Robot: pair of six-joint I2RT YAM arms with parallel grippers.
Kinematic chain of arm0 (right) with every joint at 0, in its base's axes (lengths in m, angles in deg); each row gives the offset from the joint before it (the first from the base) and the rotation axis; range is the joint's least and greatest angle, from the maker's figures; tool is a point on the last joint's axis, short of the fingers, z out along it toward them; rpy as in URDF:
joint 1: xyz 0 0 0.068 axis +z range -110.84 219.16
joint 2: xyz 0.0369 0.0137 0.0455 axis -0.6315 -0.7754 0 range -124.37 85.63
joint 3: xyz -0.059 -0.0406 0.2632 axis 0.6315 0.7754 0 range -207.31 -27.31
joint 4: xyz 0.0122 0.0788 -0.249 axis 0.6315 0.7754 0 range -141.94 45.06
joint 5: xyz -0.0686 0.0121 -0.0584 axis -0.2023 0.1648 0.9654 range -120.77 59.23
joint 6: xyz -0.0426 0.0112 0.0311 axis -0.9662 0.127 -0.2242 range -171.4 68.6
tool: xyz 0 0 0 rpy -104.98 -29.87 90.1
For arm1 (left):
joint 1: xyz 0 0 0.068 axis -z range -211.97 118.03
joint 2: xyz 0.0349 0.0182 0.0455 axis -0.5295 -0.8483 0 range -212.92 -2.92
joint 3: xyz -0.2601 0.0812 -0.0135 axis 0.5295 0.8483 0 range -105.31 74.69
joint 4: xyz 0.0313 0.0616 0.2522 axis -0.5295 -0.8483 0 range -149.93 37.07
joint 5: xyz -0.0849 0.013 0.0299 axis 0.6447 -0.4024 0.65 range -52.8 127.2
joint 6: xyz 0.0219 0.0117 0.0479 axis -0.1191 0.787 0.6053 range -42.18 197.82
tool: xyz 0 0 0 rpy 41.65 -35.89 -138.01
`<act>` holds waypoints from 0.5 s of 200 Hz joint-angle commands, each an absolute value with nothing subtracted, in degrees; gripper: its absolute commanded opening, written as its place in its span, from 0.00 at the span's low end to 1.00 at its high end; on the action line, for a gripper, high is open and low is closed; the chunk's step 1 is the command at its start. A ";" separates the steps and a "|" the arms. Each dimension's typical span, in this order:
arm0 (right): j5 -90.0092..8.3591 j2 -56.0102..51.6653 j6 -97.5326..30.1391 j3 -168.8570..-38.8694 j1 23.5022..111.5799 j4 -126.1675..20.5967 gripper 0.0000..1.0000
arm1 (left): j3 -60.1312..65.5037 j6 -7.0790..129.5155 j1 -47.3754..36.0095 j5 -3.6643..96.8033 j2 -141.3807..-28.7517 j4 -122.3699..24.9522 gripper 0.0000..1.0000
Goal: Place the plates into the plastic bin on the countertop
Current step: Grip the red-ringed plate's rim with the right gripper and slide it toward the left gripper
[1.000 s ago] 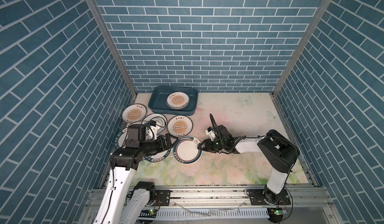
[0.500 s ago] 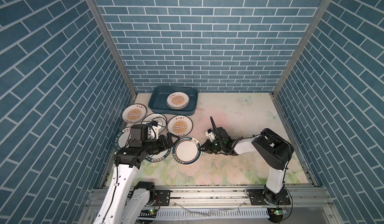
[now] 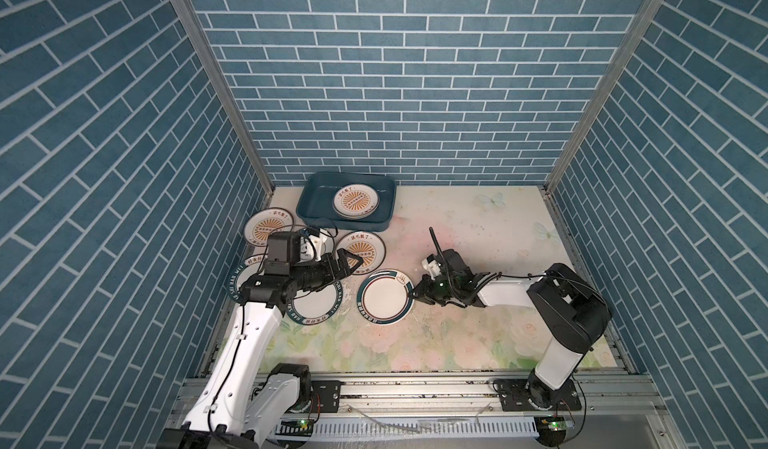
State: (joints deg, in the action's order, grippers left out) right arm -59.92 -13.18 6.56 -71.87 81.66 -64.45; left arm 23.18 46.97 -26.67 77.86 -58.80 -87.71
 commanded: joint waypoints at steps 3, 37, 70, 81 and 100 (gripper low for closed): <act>-58.43 -8.78 4.41 -72.47 79.83 -58.45 0.00 | 20.28 48.97 -26.46 79.66 -62.32 -82.70 1.00; -58.88 -5.96 4.40 -73.31 77.96 -57.27 0.00 | 20.66 50.18 -25.08 79.71 -65.51 -76.87 1.00; -57.43 -3.52 4.82 -74.42 77.54 -57.27 0.00 | 18.98 54.53 -23.54 80.08 -68.74 -77.49 1.00; -56.20 -2.18 5.21 -74.42 77.50 -57.27 0.00 | 18.01 55.63 -23.54 80.41 -70.06 -78.10 1.00; -54.64 0.03 5.47 -74.51 77.40 -56.25 0.00 | 17.64 55.99 -23.54 80.43 -71.95 -77.94 0.99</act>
State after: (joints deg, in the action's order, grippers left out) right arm -56.88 -4.04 5.57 -72.52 77.70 -56.38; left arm 19.49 52.92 -23.81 79.41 -70.23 -78.71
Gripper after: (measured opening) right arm 0.058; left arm 0.995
